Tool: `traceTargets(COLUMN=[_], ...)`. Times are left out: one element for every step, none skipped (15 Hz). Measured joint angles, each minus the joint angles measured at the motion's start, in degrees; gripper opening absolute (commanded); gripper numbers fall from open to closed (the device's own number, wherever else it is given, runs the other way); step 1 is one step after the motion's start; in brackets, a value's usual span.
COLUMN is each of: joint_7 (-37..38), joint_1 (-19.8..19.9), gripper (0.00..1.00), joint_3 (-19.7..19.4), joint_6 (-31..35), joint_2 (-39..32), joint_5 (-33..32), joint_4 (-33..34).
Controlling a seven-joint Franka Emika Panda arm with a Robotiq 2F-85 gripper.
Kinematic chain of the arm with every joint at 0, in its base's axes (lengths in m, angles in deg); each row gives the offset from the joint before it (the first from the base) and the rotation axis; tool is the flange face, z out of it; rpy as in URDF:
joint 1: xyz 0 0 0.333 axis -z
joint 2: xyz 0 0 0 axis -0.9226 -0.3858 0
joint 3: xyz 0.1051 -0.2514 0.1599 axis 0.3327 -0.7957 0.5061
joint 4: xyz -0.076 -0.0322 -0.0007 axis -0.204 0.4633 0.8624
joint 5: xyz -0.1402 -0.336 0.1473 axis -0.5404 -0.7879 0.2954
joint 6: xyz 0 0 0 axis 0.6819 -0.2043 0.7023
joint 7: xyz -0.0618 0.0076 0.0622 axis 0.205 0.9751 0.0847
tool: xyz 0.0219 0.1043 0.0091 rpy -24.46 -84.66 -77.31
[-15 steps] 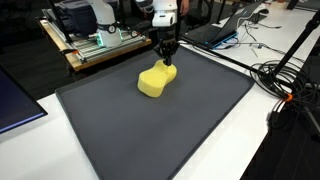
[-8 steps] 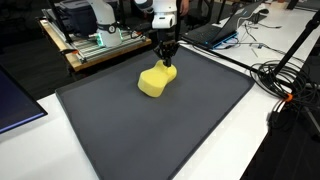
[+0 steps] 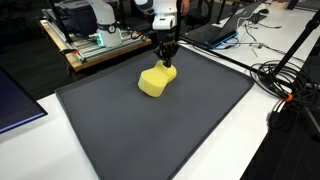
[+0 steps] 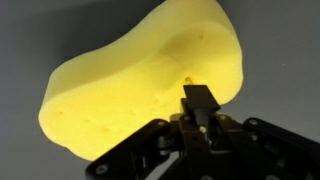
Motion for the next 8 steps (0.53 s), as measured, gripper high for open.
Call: traceTargets(joint_7=[0.0, 0.0, 0.0, 0.0, 0.0, 0.0, 0.0, 0.0], joint_1=[-0.03, -0.06, -0.13, -0.22, -0.33, -0.4, -0.45, -0.48], gripper=[0.03, 0.03, 0.03, 0.03, 0.03, 0.03, 0.03, 0.03], joint_3=[-0.01, -0.01, -0.01, -0.01, -0.04, -0.05, -0.06, -0.08], joint_6=[0.0, 0.0, 0.0, 0.0, 0.0, 0.0, 0.0, 0.0], joint_2=[-0.1, -0.18, -0.24, -0.3, -0.38, -0.47, -0.51, -0.52], joint_5=[0.0, 0.0, 0.0, 0.0, 0.0, 0.0, 0.0, 0.0], joint_4=[0.08, 0.15, 0.23, 0.28, 0.34, 0.39, 0.44, 0.51])
